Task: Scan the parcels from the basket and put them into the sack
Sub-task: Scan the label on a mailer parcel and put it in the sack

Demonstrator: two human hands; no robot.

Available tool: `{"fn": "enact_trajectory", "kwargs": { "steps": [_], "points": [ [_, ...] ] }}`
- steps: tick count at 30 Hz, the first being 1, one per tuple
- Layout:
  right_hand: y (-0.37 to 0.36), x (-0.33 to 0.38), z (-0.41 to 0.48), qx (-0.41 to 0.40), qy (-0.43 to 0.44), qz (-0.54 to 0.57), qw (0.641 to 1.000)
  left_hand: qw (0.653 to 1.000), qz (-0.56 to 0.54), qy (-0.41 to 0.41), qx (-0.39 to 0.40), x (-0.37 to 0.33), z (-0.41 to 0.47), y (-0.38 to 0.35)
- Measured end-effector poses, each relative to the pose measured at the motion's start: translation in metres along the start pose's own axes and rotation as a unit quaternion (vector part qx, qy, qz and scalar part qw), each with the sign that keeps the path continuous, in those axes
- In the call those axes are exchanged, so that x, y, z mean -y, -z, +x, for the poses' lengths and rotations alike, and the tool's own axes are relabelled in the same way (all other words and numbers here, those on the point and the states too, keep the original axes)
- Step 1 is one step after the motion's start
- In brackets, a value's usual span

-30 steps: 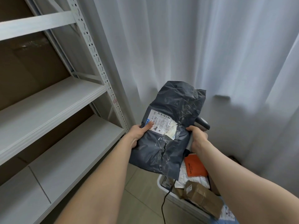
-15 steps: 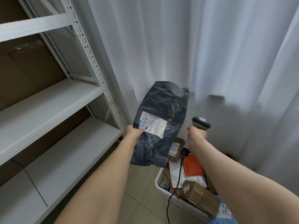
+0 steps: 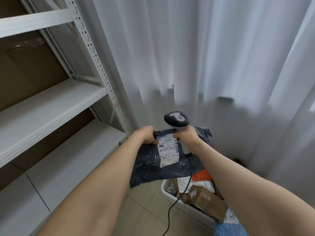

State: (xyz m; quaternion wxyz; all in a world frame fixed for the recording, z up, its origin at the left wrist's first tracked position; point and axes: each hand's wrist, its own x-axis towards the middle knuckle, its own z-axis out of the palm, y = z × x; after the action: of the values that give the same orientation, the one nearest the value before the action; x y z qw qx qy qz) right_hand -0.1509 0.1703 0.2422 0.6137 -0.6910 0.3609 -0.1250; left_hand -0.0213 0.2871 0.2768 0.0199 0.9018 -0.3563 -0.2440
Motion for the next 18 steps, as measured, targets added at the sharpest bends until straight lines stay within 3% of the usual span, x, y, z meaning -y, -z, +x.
{"fn": "enact_trajectory", "kwargs": {
  "steps": [3, 7, 13, 15, 18],
  "points": [
    [0.002, -0.008, 0.006, -0.014, -0.038, -0.050, 0.998, 0.998, -0.034, -0.042, 0.009, -0.001, -0.003, 0.003],
    [0.005, -0.014, 0.014, -0.074, -0.054, -0.027, 0.995, 0.996, -0.063, -0.065, -0.018, 0.001, -0.007, 0.003],
    [0.006, -0.013, 0.017, -0.100, -0.073, 0.043, 0.991, 0.994, 0.092, 0.031, -0.057, 0.011, -0.012, -0.004],
    [0.007, -0.012, 0.017, -0.105, -0.070, 0.050, 0.991, 0.992, 0.080, 0.041, -0.087, 0.014, -0.009, -0.010],
    [0.012, -0.010, 0.018, -0.118, -0.063, 0.050, 0.990, 0.998, -0.008, 0.035, -0.053, 0.015, -0.005, -0.016]
  ]
}}
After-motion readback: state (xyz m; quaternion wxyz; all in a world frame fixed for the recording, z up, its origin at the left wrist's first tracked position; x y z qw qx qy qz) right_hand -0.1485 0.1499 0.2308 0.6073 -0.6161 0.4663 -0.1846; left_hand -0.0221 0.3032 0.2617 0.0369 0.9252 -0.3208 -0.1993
